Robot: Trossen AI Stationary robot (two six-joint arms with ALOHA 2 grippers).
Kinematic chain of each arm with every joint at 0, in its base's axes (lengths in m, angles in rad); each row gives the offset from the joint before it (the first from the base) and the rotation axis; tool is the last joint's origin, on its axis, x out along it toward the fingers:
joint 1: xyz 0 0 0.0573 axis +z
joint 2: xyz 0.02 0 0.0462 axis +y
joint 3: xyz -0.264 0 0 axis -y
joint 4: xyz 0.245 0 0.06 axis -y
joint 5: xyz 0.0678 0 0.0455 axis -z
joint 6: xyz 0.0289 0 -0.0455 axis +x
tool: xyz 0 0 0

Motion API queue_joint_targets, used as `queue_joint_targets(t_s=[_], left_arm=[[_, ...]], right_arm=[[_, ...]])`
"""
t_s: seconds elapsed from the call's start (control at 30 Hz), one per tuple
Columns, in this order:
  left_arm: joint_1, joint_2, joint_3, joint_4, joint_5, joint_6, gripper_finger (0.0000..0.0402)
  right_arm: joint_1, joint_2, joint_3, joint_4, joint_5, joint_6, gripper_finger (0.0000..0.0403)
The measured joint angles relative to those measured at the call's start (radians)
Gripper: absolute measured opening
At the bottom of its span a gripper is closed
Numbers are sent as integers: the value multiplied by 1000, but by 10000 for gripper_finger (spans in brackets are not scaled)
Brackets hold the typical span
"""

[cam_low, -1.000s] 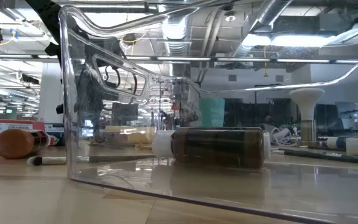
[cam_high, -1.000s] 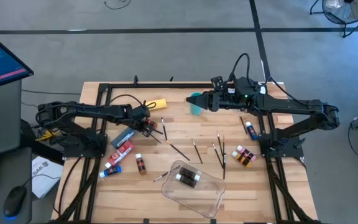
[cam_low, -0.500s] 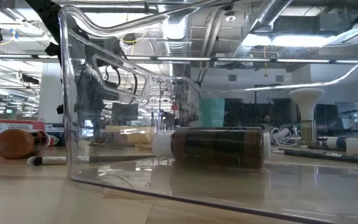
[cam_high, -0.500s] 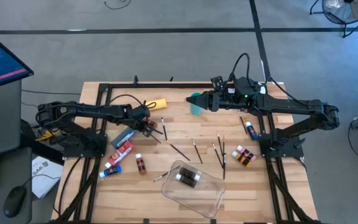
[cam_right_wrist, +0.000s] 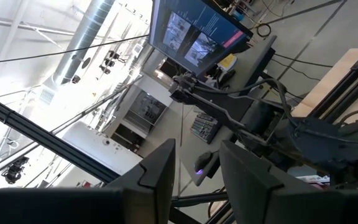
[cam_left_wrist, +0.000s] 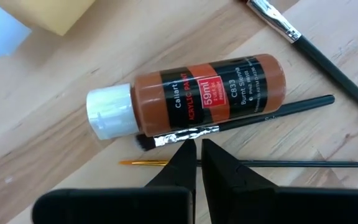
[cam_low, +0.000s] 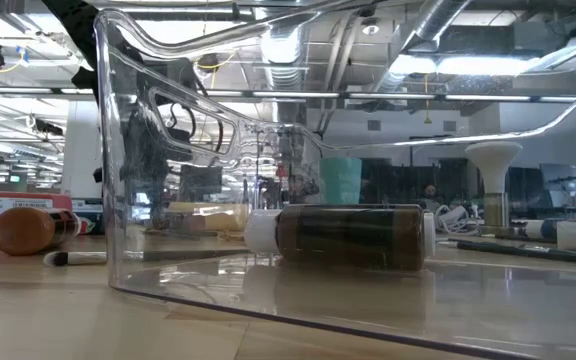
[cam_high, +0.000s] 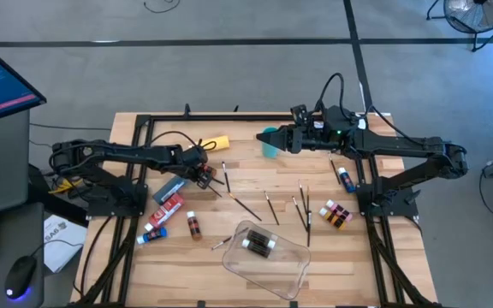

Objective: Pick & Place Paint Supplies
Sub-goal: Put the gold paint brush into the green cup

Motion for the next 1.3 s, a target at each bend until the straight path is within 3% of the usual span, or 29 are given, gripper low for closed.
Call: queue_joint_targets(t_s=[0.63,1.3], left_arm=[[-42,71,0,29,31,-21,0],[-319,71,0,76,100,-123,0]], right_arm=[[0,0,0,0,0,0,120],[0,0,0,0,0,-11,120]])
